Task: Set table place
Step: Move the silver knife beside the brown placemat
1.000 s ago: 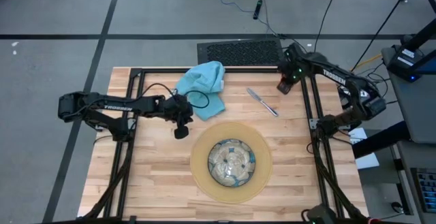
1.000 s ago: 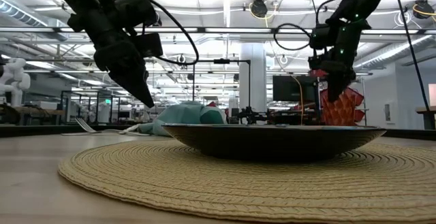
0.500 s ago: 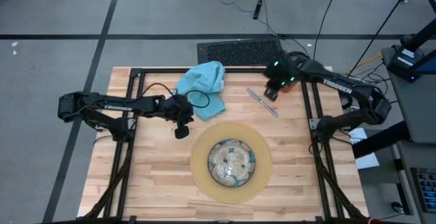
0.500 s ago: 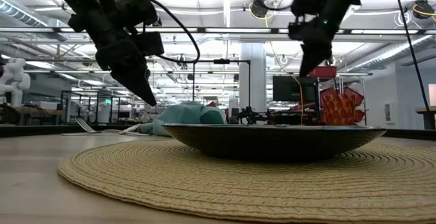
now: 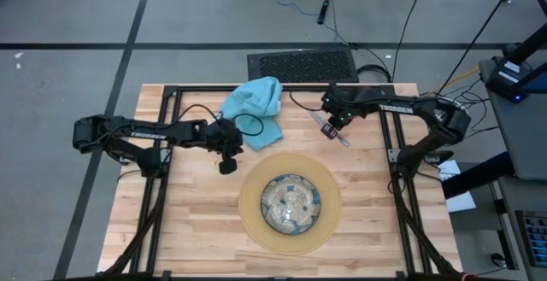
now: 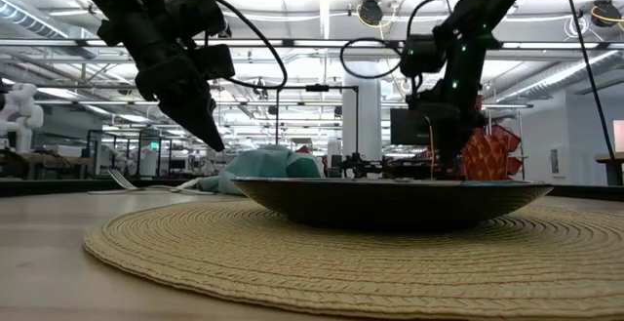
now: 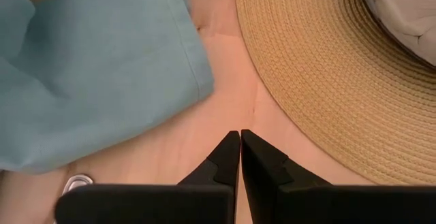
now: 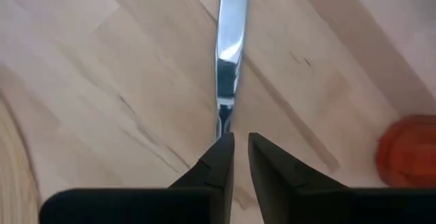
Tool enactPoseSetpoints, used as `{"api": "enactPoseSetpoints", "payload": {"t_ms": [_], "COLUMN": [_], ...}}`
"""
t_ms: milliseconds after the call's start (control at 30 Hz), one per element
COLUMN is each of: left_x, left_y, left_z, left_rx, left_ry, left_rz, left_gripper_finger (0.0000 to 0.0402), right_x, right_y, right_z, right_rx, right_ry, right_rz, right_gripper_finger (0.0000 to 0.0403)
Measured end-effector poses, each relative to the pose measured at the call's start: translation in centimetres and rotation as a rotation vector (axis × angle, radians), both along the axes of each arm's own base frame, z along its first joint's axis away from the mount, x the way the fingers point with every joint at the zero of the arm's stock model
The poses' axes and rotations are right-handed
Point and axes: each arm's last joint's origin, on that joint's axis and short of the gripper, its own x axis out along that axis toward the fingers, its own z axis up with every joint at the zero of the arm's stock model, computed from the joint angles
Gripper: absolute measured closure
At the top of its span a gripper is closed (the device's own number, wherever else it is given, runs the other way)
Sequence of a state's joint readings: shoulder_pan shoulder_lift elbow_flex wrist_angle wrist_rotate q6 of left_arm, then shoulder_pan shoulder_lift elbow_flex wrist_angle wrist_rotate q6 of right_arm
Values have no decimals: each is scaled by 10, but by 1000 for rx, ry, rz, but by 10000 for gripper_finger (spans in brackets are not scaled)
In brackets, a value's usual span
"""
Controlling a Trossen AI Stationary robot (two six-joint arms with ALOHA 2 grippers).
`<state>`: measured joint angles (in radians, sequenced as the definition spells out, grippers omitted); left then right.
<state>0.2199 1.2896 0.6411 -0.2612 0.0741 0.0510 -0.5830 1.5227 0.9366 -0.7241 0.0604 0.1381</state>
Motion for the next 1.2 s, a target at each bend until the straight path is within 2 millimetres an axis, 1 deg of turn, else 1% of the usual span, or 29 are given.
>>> {"api": "enactPoseSetpoints", "payload": {"t_ms": [167,400,567,633,733,800,1033,1200], "left_x": [-1,-1,-1,0,1,1,2,2], "left_y": [0,0,-2,-3,-7,-9,-13,-14], "left_z": [0,-1,-1,-1,-1,-1,-1,-1], "left_rx": [4,5,2,3,11,13,27,27], "left_ry": [9,9,10,10,10,9,10,10], "left_rz": [-7,-17,-25,-34,-61,-73,-109,-115], "left_gripper_finger": [402,402,402,402,402,402,402,402], "right_x": [6,13,15,15,15,16,19,19], "right_y": [-5,-9,-10,-10,-9,-5,11,12], "right_z": [-15,-41,-51,-52,-52,-51,-51,-48], "right_rx": [5,53,68,75,84,83,94,80], "right_ry": [24,91,115,121,124,131,171,166], "right_rz": [-40,-71,-87,-101,-118,-120,-132,-135], "right_gripper_finger": [365,365,365,369,389,399,400,398]}}
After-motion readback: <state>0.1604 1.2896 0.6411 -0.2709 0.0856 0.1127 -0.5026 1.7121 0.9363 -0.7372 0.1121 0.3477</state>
